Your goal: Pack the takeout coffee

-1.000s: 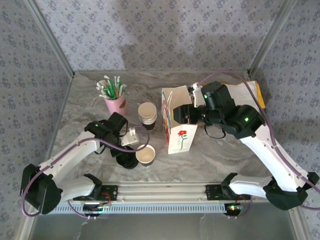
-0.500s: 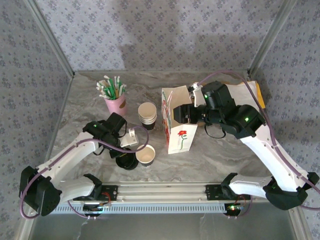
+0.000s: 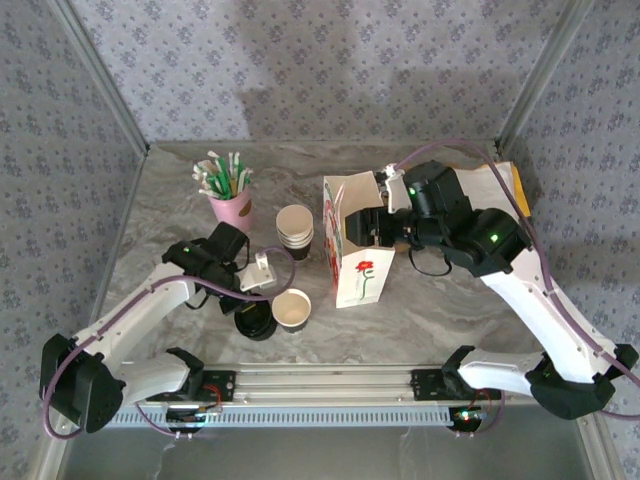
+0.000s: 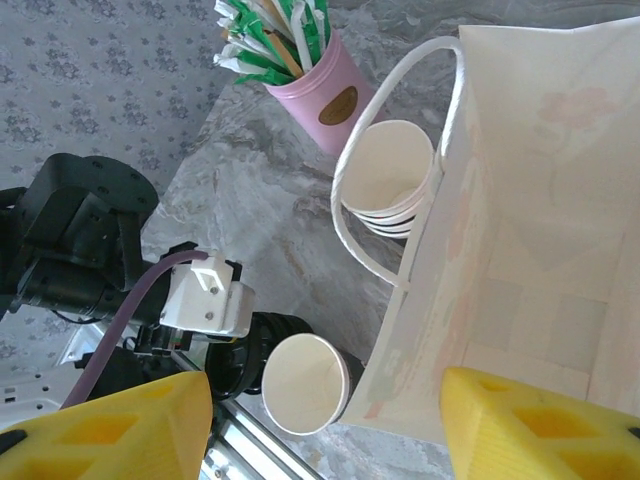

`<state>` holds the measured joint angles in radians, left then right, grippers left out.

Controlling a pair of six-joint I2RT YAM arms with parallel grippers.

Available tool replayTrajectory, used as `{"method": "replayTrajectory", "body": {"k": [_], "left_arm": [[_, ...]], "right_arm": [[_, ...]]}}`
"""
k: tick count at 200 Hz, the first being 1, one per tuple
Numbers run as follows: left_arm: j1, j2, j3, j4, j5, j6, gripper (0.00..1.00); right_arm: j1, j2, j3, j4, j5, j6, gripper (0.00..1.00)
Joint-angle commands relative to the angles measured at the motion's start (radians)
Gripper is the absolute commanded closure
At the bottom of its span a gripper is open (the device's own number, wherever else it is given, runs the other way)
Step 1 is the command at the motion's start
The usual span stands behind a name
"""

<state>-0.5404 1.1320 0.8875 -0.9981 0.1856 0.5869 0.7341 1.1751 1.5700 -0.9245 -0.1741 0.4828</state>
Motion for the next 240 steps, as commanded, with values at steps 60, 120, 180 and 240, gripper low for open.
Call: {"method": "replayTrajectory", "body": {"k": [60,120,180,240], "left_arm": [[0.045,-0.067,0.093,0.000,0.049,-0.009,0.85],[0.052,-0.069,0.424,-0.001,0.103,-0.166,0.80],[0.050,0.069,0.591,0.166,0.544,-0.846,0.75],[0.050,0.082,0.587,-0.051,0.216,-0.803,0.69]], "right_arm": [[0.022,-0.017,0.094,-0.025,0.000,-0.036,0.34],[0.024,-0.133,-0.002,0.167,-0.130,-0.281,0.32],[0.091,-0.398,-0.368,0.479,-0.108,-0.847,0.16],[0.093,-0.402,-0.433,0.515,0.057,-0.718,0.16]]}}
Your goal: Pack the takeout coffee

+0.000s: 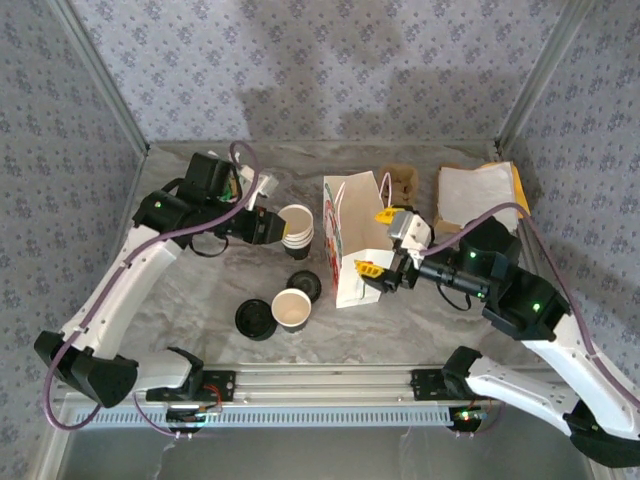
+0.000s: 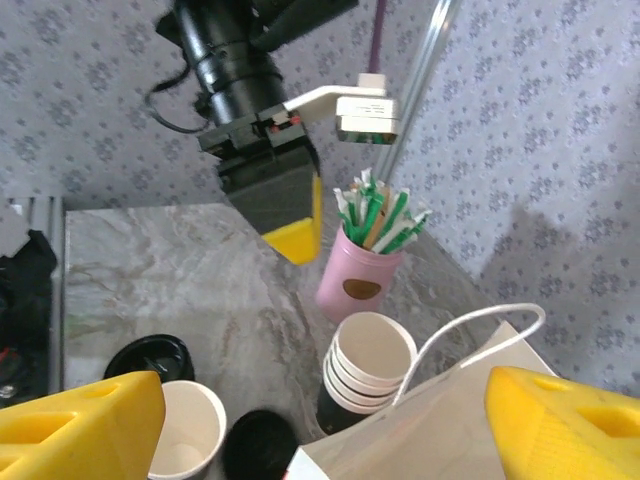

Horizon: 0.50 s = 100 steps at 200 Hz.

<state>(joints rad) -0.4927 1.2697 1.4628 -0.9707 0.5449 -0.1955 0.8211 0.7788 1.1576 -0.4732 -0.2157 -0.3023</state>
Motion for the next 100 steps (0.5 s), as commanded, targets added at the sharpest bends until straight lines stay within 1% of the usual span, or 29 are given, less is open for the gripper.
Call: {"method": "replayTrajectory", "body": {"k": [1,12,23,27,39,57,69,84,100], "left_arm": [[0.002,-0.058,0.012,-0.078,-0.150,-0.019,0.68],[0.002,-0.081,0.008,-0.071,-0.223,-0.016,0.63],[0.002,-0.096,0.003,-0.056,-0.247,-0.003,0.57],[0.003,-0.099,0.003,-0.054,-0.253,0.000,0.57],[0.003,-0.097,0.005,-0.055,-0.267,0.005,0.56],[0.002,-0.081,0.000,-0.072,-0.276,0.002,0.57],[0.003,-0.080,-0.024,-0.065,-0.282,-0.015,0.57],[0.004,-0.085,-0.053,-0.057,-0.316,-0.039,0.57],[0.004,-0.092,-0.076,-0.049,-0.346,-0.051,0.57]], "right_arm": [[0.005,-0.006,-0.020,0.064,0.099,0.071,0.16],[0.006,-0.004,-0.017,0.063,0.121,0.118,0.18],[0.006,0.002,-0.005,0.052,0.129,0.163,0.20],[0.006,0.008,0.002,0.046,0.132,0.177,0.21],[0.009,0.029,0.026,0.014,0.155,0.239,0.24],[0.017,0.095,0.148,-0.070,0.210,0.348,0.30],[0.032,0.155,0.232,-0.164,0.255,0.419,0.31],[0.062,0.241,0.339,-0.283,0.319,0.499,0.31],[0.094,0.326,0.424,-0.374,0.350,0.576,0.30]]}}
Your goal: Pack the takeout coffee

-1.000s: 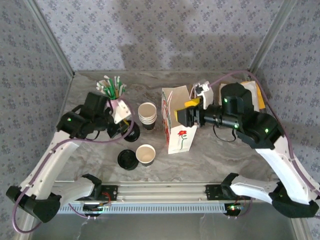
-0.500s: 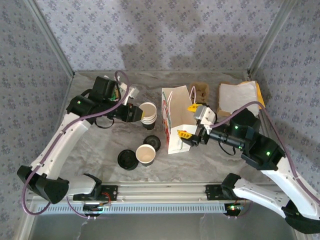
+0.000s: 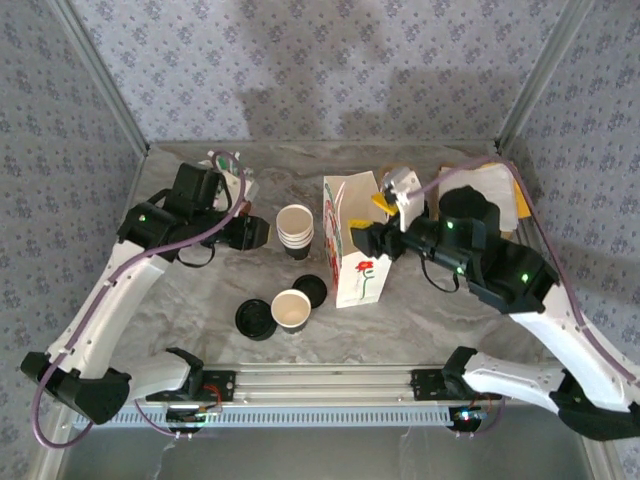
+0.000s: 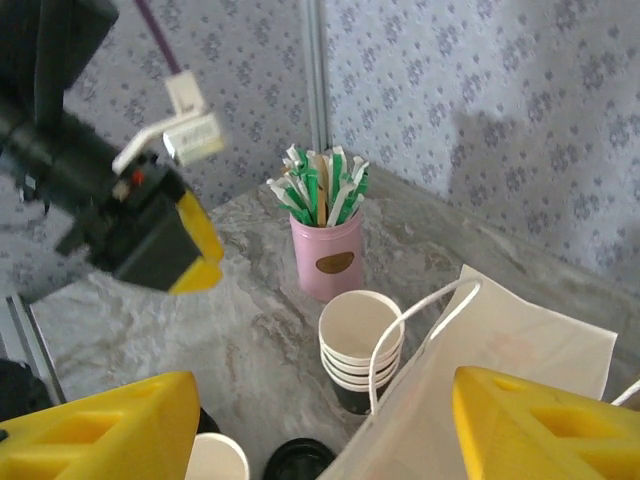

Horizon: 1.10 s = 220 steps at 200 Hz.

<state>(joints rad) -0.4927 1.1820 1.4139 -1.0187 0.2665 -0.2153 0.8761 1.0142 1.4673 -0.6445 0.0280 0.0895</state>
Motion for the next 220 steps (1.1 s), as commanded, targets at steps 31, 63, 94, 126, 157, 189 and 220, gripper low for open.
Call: {"method": "replayTrajectory", "body": {"k": [31,63,94,126,157,189,220], "left_arm": [[0.005,-0.010,-0.019,-0.044,-0.204,-0.079,0.55],[0.005,-0.050,-0.045,-0.029,-0.226,-0.089,0.51],[0.005,-0.066,-0.073,-0.024,-0.199,-0.081,0.40],[0.005,-0.094,-0.098,0.029,-0.212,-0.081,0.28],[0.007,-0.104,-0.102,0.081,-0.225,-0.074,0.22],[0.008,-0.095,-0.092,0.088,-0.231,-0.060,0.20],[0.009,-0.087,-0.091,0.070,-0.234,-0.045,0.19]], "right_arm": [[0.128,0.205,0.197,-0.271,0.158,0.253,0.30],[0.206,0.271,0.284,-0.426,0.333,0.281,0.26],[0.241,0.249,0.311,-0.590,0.295,0.310,0.24],[0.297,0.182,0.219,-0.687,0.216,0.392,0.24],[0.320,0.128,0.015,-0.648,0.194,0.461,0.23],[0.304,0.049,-0.229,-0.437,0.177,0.467,0.23],[0.229,0.010,-0.408,-0.194,0.150,0.429,0.23]]}}
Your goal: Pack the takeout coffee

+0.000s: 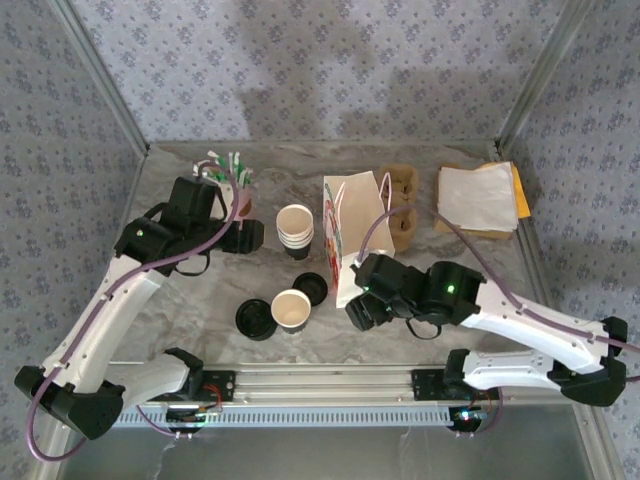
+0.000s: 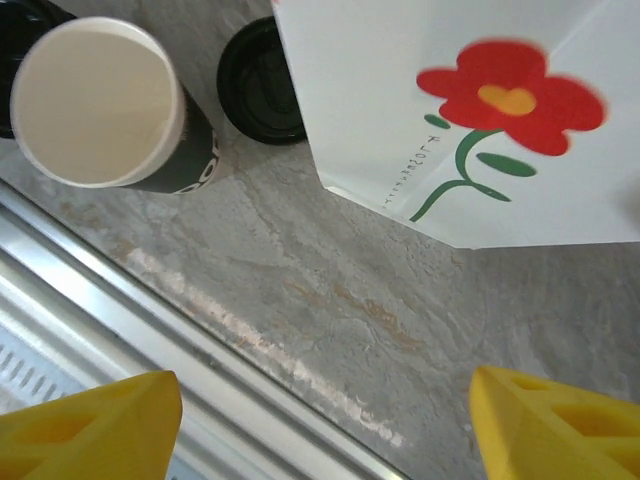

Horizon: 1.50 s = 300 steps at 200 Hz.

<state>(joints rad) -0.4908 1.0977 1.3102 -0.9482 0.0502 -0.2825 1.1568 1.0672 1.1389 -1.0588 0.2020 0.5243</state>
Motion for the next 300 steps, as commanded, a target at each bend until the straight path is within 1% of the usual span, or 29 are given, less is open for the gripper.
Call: {"method": "replayTrajectory", "body": {"k": [1,16,51,81,105,127,144,161,180,193,205,223,234,257,259,277,300], "left_arm": [[0.007,-0.003,0.012,-0.001,-0.018,0.022,0.19],[0.008,-0.002,0.011,-0.004,-0.019,0.028,0.19],[0.009,0.008,0.012,-0.006,-0.035,0.038,0.19],[0.011,0.014,0.008,-0.004,-0.038,0.028,0.19],[0.012,0.011,0.005,-0.003,-0.039,0.019,0.18],[0.012,0.006,0.006,-0.013,-0.047,0.020,0.18],[0.012,-0.004,0.008,-0.021,-0.054,0.020,0.18],[0.012,-0.018,0.006,-0.023,-0.059,0.014,0.18],[0.013,-0.035,0.000,-0.033,-0.067,0.006,0.17],[0.013,-0.045,-0.007,-0.042,-0.068,-0.003,0.17],[0.012,-0.054,-0.018,-0.050,-0.069,-0.014,0.17],[0.012,-0.064,-0.037,-0.059,-0.064,-0.031,0.17],[0.012,-0.070,-0.048,-0.064,-0.066,-0.037,0.17],[0.012,-0.073,-0.063,-0.081,-0.083,-0.043,0.17],[0.012,-0.073,-0.064,-0.082,-0.083,-0.043,0.17],[0.012,-0.066,-0.060,-0.093,-0.092,-0.039,0.17],[0.012,-0.054,-0.046,-0.096,-0.093,-0.035,0.17]], "right_arm": [[-0.055,-0.043,-0.081,0.227,-0.026,-0.007,0.23],[-0.113,-0.025,-0.112,0.302,-0.058,-0.034,0.23],[-0.228,0.066,-0.094,0.407,-0.106,-0.132,0.23],[-0.333,0.158,-0.043,0.486,-0.153,-0.203,0.23],[-0.397,0.245,0.029,0.517,-0.192,-0.253,0.22],[-0.429,0.326,0.114,0.521,-0.215,-0.293,0.22],[-0.437,0.366,0.165,0.508,-0.205,-0.308,0.22],[-0.432,0.357,0.195,0.494,-0.180,-0.306,0.22],[-0.402,0.296,0.209,0.451,-0.136,-0.268,0.22],[-0.370,0.246,0.216,0.371,-0.085,-0.214,0.22],[-0.342,0.211,0.223,0.281,-0.040,-0.114,0.23],[-0.302,0.180,0.203,0.126,0.016,0.116,0.25],[-0.256,0.162,0.158,0.086,0.036,0.279,0.27],[-0.144,0.161,0.063,0.120,0.083,0.527,0.28],[-0.137,0.164,0.034,0.128,0.084,0.545,0.28],[-0.106,0.197,-0.041,0.207,0.101,0.702,0.26],[-0.072,0.257,-0.113,0.337,0.173,0.850,0.26]]}}
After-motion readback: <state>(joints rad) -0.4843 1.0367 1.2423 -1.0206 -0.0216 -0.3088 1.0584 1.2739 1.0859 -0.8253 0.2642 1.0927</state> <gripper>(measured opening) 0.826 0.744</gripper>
